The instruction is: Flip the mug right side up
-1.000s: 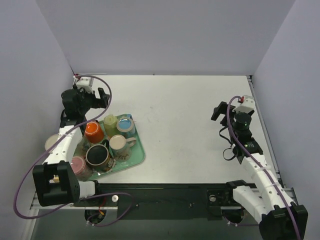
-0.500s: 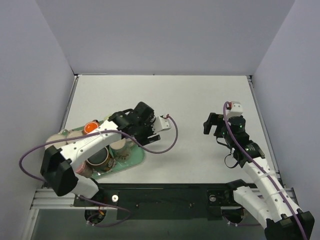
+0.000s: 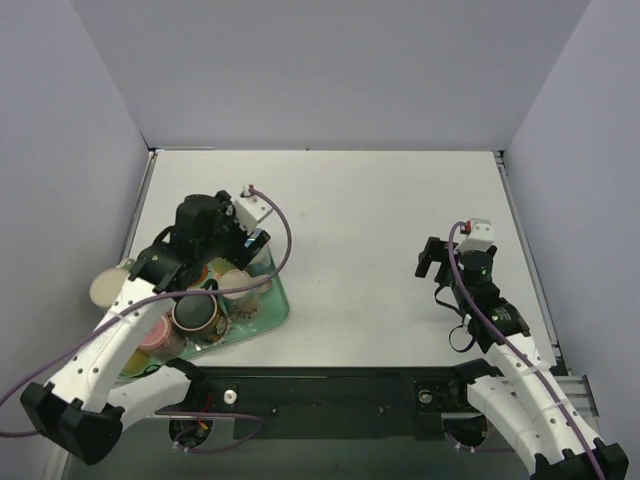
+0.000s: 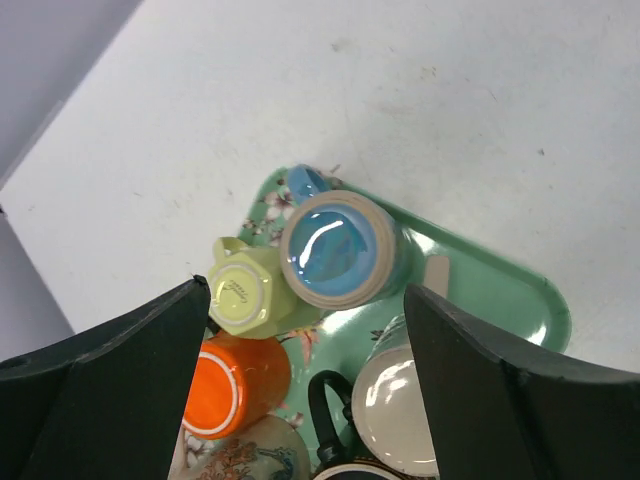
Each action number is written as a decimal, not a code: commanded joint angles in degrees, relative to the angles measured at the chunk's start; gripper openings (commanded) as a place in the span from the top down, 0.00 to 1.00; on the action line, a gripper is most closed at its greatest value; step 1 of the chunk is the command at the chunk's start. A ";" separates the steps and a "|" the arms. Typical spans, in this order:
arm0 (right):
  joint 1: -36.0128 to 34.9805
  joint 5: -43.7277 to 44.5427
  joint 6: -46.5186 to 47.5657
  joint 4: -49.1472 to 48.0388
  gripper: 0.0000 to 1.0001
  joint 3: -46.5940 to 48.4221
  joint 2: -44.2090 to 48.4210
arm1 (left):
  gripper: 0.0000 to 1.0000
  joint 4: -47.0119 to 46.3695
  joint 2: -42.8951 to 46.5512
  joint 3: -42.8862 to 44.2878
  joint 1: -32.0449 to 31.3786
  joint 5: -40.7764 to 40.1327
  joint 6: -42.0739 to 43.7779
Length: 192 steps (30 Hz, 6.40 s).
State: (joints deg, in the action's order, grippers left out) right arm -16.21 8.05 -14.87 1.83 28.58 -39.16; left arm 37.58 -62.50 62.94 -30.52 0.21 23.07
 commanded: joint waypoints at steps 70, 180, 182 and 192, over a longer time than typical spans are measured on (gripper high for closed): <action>-36.79 -21.15 -7.55 -20.55 0.09 24.06 -19.02 | 1.00 10.41 -8.43 29.70 -0.41 27.83 -17.27; 0.48 -7.15 1.96 27.81 0.19 33.82 -15.35 | 1.00 31.93 -9.93 11.29 2.66 10.76 7.71; -4.78 -6.74 1.08 25.44 0.19 33.91 -13.14 | 1.00 30.54 -7.82 15.87 2.92 13.23 4.11; -33.08 -29.06 -8.06 -13.33 0.18 26.35 -14.97 | 1.00 26.67 -6.06 31.54 3.01 35.19 -10.23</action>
State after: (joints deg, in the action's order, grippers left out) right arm -43.27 -12.34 -17.65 8.25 56.01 -50.09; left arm 66.65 -70.89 88.92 -27.68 22.24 20.16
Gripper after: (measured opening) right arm 0.823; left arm 0.288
